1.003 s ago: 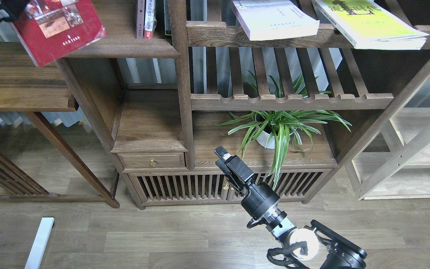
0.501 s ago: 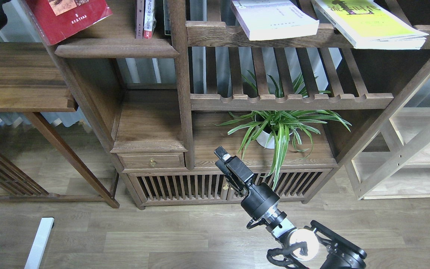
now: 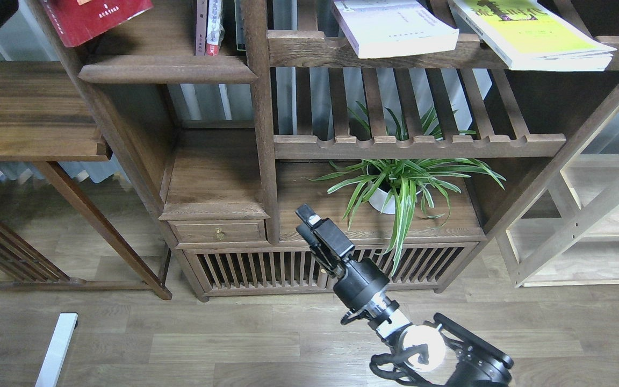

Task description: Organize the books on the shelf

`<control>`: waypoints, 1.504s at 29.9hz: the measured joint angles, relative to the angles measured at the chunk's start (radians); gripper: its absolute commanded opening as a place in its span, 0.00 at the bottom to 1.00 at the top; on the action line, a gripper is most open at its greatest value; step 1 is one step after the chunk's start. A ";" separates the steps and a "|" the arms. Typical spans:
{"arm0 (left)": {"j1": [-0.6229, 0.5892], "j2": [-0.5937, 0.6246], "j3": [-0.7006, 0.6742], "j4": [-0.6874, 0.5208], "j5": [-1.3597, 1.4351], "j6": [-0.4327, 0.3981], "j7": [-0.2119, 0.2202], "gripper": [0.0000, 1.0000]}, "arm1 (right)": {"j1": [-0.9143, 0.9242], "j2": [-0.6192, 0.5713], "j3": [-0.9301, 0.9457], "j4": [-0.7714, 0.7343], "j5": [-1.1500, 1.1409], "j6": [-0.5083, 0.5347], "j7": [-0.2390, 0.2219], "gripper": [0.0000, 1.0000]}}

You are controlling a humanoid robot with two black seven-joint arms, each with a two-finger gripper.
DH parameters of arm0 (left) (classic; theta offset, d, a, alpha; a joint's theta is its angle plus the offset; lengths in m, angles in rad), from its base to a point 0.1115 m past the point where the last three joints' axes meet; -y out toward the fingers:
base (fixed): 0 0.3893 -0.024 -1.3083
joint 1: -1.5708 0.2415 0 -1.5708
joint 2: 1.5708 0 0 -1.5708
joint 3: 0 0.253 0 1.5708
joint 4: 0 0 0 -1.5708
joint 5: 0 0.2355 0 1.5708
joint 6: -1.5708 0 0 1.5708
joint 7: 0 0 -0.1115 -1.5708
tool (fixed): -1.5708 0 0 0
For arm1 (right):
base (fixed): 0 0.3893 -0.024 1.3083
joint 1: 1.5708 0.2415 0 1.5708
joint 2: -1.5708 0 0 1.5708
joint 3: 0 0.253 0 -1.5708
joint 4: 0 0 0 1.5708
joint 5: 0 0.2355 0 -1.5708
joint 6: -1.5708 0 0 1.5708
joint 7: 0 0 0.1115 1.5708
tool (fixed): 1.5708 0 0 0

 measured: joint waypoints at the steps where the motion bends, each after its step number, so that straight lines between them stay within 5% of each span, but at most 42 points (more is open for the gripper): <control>1: -0.005 0.001 0.008 0.006 0.001 0.000 -0.001 0.00 | 0.001 0.001 0.000 0.000 -0.004 0.000 0.000 0.84; 14: -0.177 -0.056 0.137 0.205 0.027 -0.005 -0.038 0.00 | 0.003 -0.029 0.018 0.002 -0.041 0.000 0.001 0.84; 27: -0.269 -0.159 0.234 0.404 0.029 -0.002 -0.197 0.00 | 0.022 -0.032 0.039 0.003 -0.044 0.000 0.001 0.84; 45: -0.362 -0.336 0.307 0.672 0.028 -0.002 -0.354 0.00 | 0.020 -0.035 0.052 0.003 -0.044 0.000 0.001 0.84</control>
